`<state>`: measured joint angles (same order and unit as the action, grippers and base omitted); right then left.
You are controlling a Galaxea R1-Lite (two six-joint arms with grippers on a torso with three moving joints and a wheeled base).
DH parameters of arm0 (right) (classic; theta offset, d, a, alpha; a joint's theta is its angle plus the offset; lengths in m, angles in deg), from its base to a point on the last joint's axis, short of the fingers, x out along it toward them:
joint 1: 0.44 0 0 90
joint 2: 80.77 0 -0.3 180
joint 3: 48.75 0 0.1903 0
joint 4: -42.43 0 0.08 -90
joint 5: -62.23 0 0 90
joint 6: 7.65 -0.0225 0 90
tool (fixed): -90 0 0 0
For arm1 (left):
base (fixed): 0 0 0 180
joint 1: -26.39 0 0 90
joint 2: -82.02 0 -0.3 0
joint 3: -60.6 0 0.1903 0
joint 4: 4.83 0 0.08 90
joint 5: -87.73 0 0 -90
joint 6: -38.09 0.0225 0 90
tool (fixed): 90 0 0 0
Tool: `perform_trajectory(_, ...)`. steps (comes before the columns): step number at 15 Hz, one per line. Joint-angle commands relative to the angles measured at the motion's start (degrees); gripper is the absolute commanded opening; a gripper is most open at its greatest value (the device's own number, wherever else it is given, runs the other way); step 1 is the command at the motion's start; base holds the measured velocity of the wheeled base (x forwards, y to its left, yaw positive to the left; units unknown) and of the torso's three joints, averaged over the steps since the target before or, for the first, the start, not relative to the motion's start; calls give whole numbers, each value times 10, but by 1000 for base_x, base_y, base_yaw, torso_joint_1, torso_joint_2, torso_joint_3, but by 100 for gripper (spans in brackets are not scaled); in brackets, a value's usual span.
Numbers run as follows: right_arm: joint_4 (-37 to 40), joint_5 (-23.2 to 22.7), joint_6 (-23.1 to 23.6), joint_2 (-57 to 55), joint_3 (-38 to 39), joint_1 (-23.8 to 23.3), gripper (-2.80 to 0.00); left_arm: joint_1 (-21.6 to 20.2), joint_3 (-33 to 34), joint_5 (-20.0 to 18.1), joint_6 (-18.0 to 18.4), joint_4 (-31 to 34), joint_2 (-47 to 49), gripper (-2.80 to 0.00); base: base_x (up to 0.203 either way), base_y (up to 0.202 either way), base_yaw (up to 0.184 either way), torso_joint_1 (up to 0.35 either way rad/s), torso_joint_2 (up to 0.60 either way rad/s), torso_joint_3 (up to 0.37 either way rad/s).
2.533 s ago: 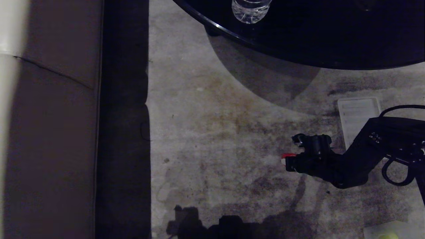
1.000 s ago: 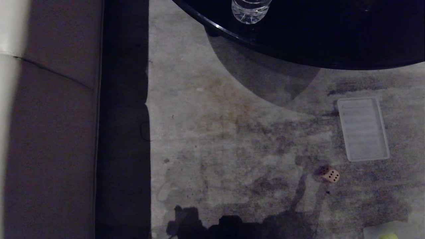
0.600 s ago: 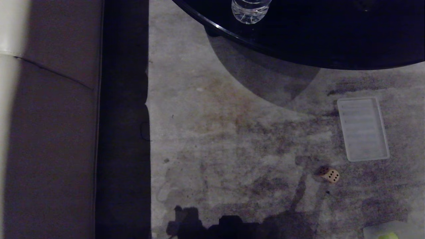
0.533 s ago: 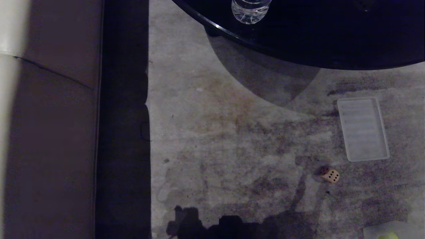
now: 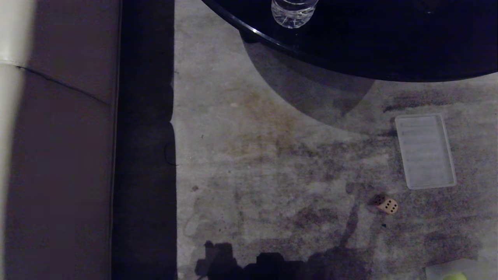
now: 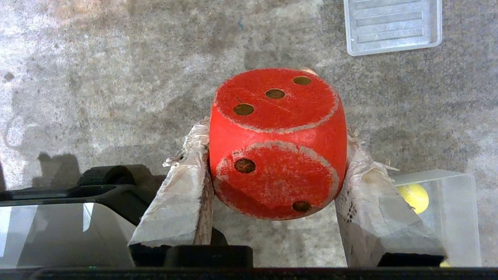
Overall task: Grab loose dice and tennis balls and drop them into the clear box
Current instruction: Put the toys in the box
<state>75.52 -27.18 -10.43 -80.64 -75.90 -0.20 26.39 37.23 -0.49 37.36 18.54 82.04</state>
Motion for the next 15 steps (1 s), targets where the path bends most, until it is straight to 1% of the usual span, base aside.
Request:
perform_trajectory(1, 0, 0, 0, -1, 0, 0, -280, 0, 1, 1, -1, 0, 1, -280, 0, 0, 0, 0, 0, 0)
perform_trajectory(3, 0, 0, 0, -1, 0, 0, -280, 0, 0, 2, -2, 0, 1, -280, 0, 0, 0, 0, 0, 0)
perform_trajectory(9, 0, 0, 0, -1, 0, 0, -280, 0, 1, 9, -25, -2, 1, -280, 0, 0, 0, 0, 0, 6)
perform_trajectory(15, 0, 0, 0, -1, 0, 0, -280, 0, 0, 9, -25, -1, 1, -280, 0, 0, 0, 2, 1, 179)
